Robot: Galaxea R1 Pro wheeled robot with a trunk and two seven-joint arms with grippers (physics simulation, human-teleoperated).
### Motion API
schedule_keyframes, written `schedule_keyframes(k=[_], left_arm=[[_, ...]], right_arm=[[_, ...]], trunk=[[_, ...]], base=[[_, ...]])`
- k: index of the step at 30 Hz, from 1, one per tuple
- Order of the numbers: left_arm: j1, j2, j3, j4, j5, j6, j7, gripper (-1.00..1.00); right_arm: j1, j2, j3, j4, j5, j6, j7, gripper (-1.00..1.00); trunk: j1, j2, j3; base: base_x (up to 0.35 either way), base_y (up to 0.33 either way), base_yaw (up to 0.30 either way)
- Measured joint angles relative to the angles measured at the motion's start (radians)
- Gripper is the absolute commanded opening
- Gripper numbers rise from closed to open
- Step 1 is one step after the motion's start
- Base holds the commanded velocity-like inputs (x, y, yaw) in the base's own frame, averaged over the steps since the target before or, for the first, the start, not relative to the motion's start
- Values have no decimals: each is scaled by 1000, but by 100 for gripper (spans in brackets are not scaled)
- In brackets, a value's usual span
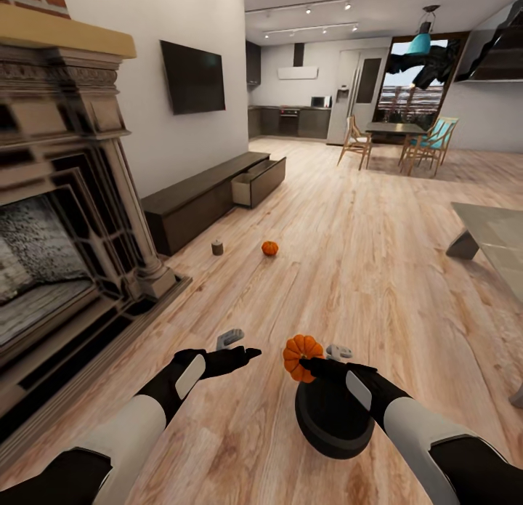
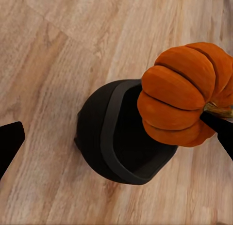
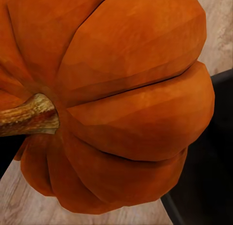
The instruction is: Place each of the two pumpkins and all three candles from the living room inside a cabinet in the living room (use any cabinet), then make sure every cabinet is closed, and position the cauldron so it is next to a table in the living room.
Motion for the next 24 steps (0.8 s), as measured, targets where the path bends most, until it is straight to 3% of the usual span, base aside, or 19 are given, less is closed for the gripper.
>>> schedule_keyframes(k=[24], left_arm=[[0,0,0,0,0,0,1,100]], right_arm=[[0,0,0,0,0,0,0,-100]], trunk=[[0,0,38]], base=[[0,0,0]])
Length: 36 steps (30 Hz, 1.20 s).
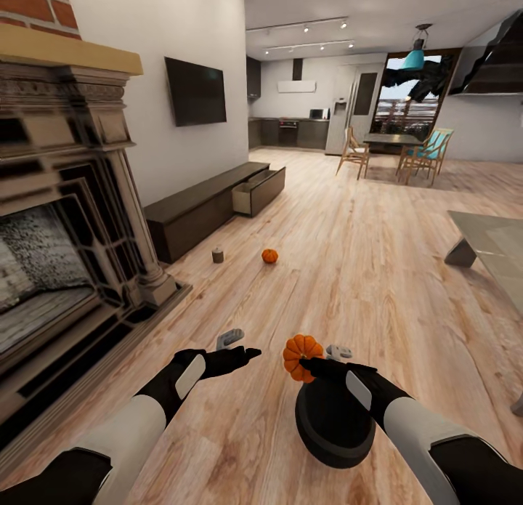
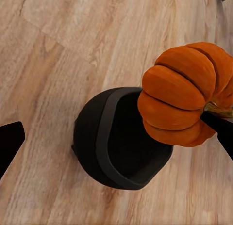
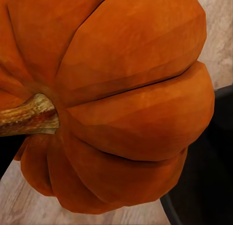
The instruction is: Place each of the two pumpkins and all three candles from the living room inside a cabinet in the living room (use any cabinet), then make sure every cabinet is closed, and position the cauldron so it is next to a table in the living room.
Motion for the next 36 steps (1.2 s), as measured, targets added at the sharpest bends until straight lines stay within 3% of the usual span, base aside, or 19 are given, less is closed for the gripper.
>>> schedule_keyframes(k=[36], left_arm=[[0,0,0,0,0,0,0,100]], right_arm=[[0,0,0,0,1,0,0,-100]], trunk=[[0,0,58]], base=[[0,0,49]])
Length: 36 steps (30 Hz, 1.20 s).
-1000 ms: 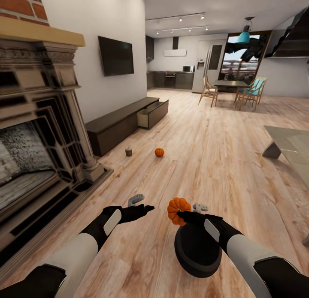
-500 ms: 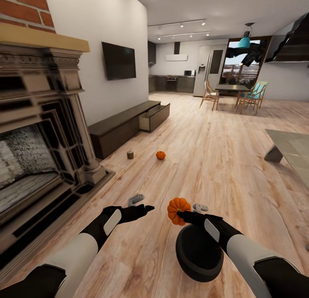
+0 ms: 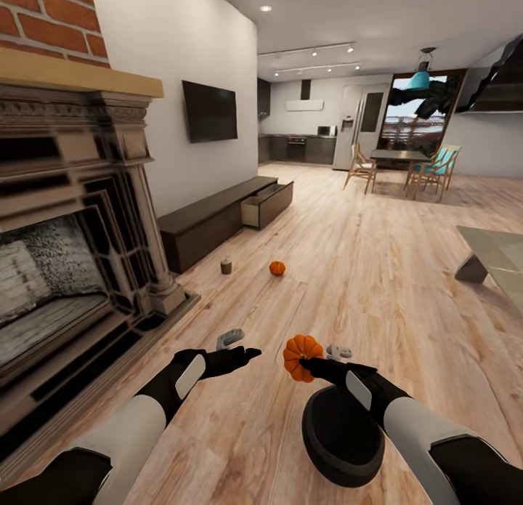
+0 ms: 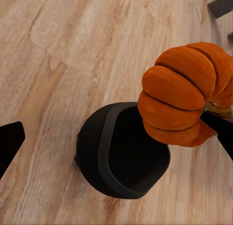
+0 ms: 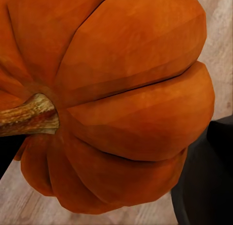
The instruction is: Place each of the two pumpkins and all three candles from the living room inside a cabinet in the living room (use any cabinet), then make sure every cabinet is closed, and position the cauldron so it is next to a table in the living room.
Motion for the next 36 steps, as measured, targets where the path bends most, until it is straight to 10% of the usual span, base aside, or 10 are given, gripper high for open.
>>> schedule_keyframes(k=[36], left_arm=[[0,0,0,0,0,0,0,100]], right_arm=[[0,0,0,0,0,0,0,-100]], trunk=[[0,0,58]], base=[[0,0,78]])
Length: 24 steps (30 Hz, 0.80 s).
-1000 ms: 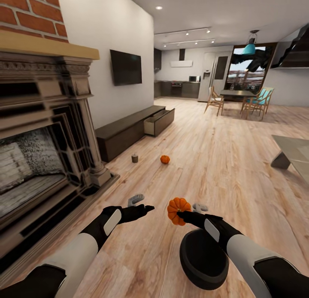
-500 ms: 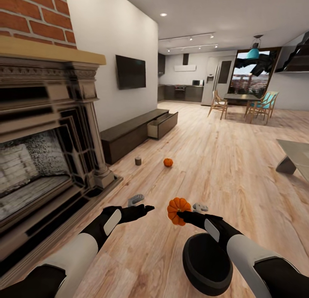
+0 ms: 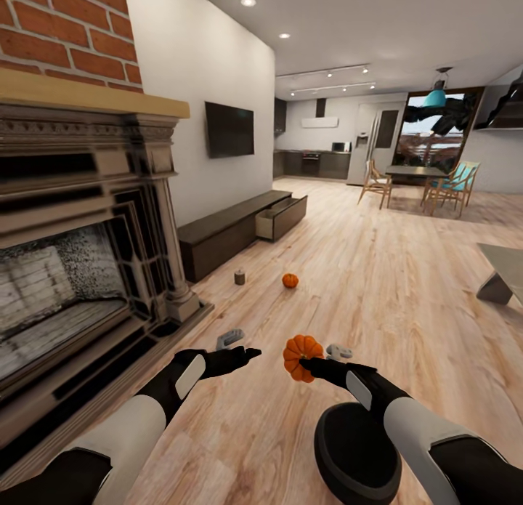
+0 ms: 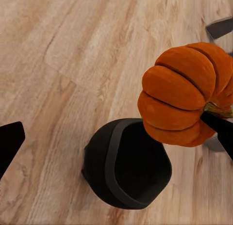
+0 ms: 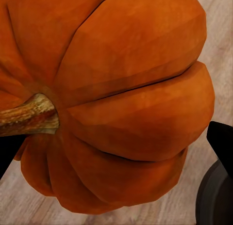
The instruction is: Place each of the two pumpkins and all three candles from the living room inside a cabinet in the living room (use any cabinet), then make sure every cabinet is closed, and position the cauldron so it is next to a table in the living room.
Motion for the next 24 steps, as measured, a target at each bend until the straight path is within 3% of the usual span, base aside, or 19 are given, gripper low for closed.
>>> schedule_keyframes(k=[24], left_arm=[[0,0,0,10,0,0,2,100]], right_arm=[[0,0,0,0,0,0,0,-100]], trunk=[[0,0,38]], base=[[0,0,88]])
